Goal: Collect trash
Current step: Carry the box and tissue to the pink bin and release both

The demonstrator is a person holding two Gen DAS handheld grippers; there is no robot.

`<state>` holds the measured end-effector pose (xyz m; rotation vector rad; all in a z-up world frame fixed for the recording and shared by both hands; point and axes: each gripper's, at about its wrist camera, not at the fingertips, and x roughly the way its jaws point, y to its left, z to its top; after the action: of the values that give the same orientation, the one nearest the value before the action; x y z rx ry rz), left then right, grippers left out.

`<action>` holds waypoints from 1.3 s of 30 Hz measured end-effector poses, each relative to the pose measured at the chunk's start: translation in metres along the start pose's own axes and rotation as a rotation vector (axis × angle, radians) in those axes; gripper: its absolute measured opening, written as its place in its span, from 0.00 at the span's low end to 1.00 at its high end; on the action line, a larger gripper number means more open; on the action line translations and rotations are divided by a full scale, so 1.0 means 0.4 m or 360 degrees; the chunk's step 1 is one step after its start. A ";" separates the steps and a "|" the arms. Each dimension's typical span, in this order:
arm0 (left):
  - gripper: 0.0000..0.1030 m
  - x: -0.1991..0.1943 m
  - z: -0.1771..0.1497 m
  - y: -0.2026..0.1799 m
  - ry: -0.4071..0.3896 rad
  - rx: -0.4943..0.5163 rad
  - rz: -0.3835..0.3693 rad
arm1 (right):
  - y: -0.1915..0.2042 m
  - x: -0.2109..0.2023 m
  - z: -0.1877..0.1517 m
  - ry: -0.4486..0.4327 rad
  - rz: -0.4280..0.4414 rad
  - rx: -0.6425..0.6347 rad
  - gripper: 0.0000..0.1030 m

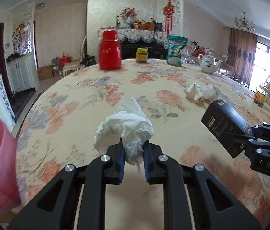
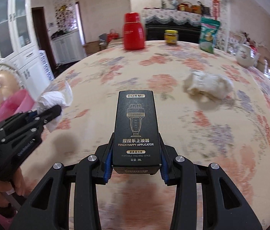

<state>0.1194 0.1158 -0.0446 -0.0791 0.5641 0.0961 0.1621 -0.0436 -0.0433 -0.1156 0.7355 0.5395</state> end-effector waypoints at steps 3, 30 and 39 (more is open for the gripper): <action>0.15 -0.032 -0.012 0.050 -0.0020 -0.0026 0.0060 | 0.072 0.007 0.005 -0.0001 0.0093 -0.0075 0.37; 0.18 -0.330 -0.087 0.643 -0.0148 -0.0399 0.0654 | 0.705 0.145 0.180 -0.0063 0.0819 -0.0572 0.37; 0.21 -0.324 -0.096 0.804 -0.0141 -0.0523 0.0765 | 0.862 0.243 0.247 -0.0043 0.0936 -0.0620 0.39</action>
<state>-0.0463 0.4222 -0.0228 -0.2567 0.4657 0.6580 0.1070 0.3218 -0.0054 -0.2561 0.6264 1.2429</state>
